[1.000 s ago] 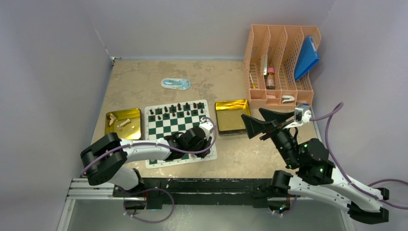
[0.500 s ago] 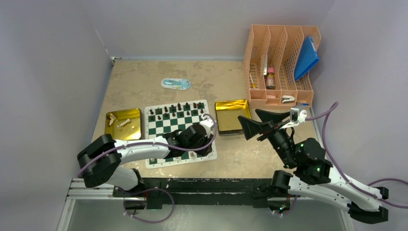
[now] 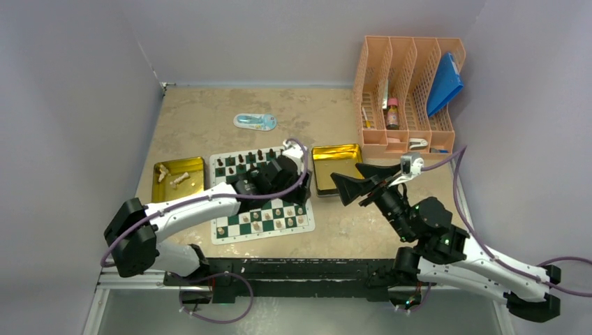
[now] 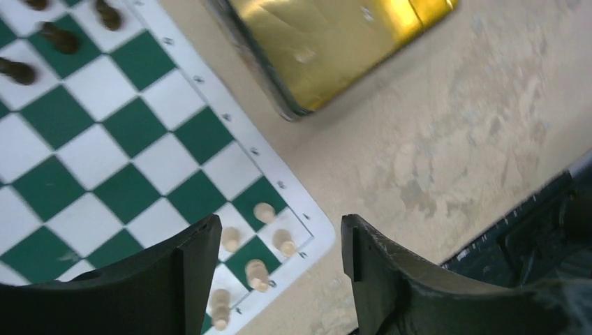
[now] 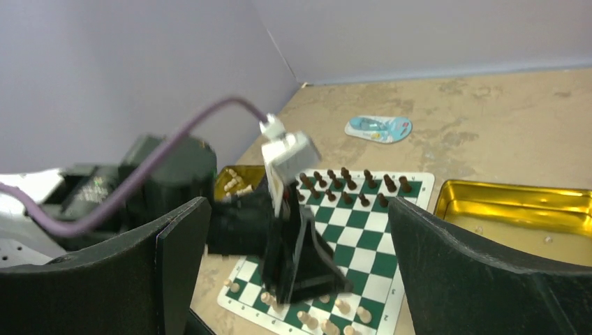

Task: Set up the chess pieces on the board
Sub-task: Place the chess piece on the chessboard, then pick up the chess piece from the storage box.

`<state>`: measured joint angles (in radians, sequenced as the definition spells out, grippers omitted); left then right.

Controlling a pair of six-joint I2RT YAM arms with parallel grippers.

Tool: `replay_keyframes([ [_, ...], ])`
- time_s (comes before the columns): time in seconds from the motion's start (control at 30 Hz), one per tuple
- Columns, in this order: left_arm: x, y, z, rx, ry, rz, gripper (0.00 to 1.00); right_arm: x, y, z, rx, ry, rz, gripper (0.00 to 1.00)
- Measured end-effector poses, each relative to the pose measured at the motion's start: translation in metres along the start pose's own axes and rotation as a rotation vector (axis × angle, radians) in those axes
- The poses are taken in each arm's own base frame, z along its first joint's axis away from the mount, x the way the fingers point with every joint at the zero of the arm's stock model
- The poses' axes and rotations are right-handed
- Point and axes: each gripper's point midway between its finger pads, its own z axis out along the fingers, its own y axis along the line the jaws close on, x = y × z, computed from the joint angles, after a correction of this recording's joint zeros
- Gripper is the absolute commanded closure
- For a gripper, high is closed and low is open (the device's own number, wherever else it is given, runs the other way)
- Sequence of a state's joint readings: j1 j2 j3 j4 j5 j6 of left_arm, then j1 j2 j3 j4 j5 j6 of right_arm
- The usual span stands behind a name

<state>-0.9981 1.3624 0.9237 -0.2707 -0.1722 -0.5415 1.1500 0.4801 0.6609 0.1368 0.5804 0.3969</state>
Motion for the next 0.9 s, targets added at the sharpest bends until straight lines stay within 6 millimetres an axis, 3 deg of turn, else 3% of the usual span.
replay_keyframes([
  [0.07, -0.014, 0.020, -0.001, -0.050, -0.008, -0.048, 0.36, 0.011, -0.002, 0.002, 0.006, 0.022, 0.001, 0.01],
  [0.23, -0.041, 0.099, -0.008, -0.256, -0.033, -0.234, 0.33, 0.025, 0.002, 0.005, -0.014, 0.053, 0.021, 0.01],
  [0.43, -0.053, 0.181, -0.032, -0.486, -0.075, -0.512, 0.37, 0.034, 0.009, 0.013, -0.029, 0.077, 0.034, 0.01],
  [0.53, -0.054, 0.211, -0.052, -0.571, -0.114, -0.654, 0.40, 0.042, 0.012, 0.016, -0.041, 0.102, 0.026, 0.01],
  [0.73, -0.061, 0.283, -0.109, -0.805, -0.269, -0.975, 0.49, 0.043, 0.020, 0.018, -0.076, 0.102, 0.038, 0.01],
  [0.9, -0.044, 0.334, -0.145, -0.953, -0.355, -1.250, 0.53, 0.040, 0.024, 0.018, -0.099, 0.088, 0.035, 0.01],
])
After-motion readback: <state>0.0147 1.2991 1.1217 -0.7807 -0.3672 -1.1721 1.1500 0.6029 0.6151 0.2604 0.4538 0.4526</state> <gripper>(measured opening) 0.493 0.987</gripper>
